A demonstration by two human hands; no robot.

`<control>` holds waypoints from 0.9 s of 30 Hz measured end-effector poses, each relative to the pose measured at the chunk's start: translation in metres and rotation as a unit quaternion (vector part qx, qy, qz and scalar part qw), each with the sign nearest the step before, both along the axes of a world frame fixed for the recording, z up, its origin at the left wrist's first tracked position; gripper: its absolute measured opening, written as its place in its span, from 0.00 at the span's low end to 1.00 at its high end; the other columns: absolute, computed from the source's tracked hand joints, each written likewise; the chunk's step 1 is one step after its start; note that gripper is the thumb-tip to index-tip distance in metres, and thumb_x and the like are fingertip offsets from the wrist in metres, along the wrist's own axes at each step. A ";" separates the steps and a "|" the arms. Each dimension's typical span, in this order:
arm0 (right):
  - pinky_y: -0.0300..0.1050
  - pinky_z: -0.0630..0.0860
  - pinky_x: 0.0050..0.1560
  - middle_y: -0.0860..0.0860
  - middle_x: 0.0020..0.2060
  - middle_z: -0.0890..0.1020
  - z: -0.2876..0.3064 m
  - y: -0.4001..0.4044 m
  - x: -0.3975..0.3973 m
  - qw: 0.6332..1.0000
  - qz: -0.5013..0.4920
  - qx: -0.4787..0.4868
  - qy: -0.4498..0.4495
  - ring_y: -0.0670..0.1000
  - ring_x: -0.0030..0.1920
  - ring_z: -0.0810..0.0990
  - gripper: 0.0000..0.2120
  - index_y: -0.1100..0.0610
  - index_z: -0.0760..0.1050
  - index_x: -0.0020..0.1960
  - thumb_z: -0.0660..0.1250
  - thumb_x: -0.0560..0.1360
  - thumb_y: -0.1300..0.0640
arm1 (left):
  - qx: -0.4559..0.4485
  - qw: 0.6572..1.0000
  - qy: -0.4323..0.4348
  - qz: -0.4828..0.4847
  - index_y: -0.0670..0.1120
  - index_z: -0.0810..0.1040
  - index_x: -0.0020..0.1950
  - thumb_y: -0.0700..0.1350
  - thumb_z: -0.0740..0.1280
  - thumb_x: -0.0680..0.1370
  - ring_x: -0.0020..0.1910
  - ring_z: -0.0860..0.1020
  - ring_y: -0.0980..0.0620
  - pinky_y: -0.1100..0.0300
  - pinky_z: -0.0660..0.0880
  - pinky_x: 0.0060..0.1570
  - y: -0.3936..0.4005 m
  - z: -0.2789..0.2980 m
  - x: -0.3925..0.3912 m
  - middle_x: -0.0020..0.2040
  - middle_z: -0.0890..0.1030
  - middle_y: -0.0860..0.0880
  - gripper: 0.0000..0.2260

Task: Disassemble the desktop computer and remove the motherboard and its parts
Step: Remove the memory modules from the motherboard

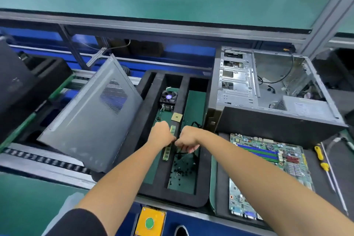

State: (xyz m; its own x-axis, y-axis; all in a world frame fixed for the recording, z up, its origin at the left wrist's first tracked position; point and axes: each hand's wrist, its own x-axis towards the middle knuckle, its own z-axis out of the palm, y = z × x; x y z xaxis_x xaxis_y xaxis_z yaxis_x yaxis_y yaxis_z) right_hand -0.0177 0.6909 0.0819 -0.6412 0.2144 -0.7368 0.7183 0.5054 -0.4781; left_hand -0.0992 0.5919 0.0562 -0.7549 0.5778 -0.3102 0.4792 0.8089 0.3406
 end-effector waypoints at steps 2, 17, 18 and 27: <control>0.38 0.69 0.27 0.49 0.19 0.73 -0.001 0.006 0.003 1.000 -0.008 0.013 -0.008 0.51 0.24 0.74 0.14 0.57 0.69 0.33 0.64 0.77 0.59 | -0.010 0.999 0.031 -0.011 0.44 0.66 0.34 0.44 0.73 0.71 0.42 0.79 0.43 0.57 0.71 0.36 0.004 -0.009 0.005 0.43 0.80 0.42 0.16; 0.38 0.72 0.31 0.55 0.40 0.79 -0.003 0.012 0.022 1.000 -0.014 0.000 -0.011 0.50 0.29 0.76 0.09 0.59 0.74 0.44 0.62 0.80 0.56 | 0.012 0.990 0.118 -0.078 0.42 0.73 0.45 0.42 0.67 0.76 0.48 0.80 0.41 0.56 0.72 0.41 0.006 -0.021 0.007 0.47 0.80 0.41 0.05; 0.38 0.71 0.31 0.55 0.39 0.79 -0.001 0.012 0.023 1.000 -0.017 0.000 -0.006 0.51 0.29 0.75 0.09 0.60 0.74 0.44 0.62 0.80 0.57 | 0.013 0.988 0.129 -0.087 0.42 0.73 0.44 0.41 0.65 0.77 0.47 0.79 0.41 0.55 0.71 0.41 0.007 -0.017 0.010 0.47 0.80 0.41 0.04; 0.39 0.75 0.32 0.51 0.25 0.80 0.014 0.042 0.073 0.992 0.006 0.125 0.017 0.49 0.27 0.78 0.09 0.60 0.76 0.35 0.67 0.73 0.59 | 0.022 0.940 -0.049 -0.336 0.50 0.69 0.30 0.37 0.63 0.72 0.33 0.71 0.47 0.62 0.63 0.28 0.059 0.024 0.056 0.30 0.73 0.51 0.13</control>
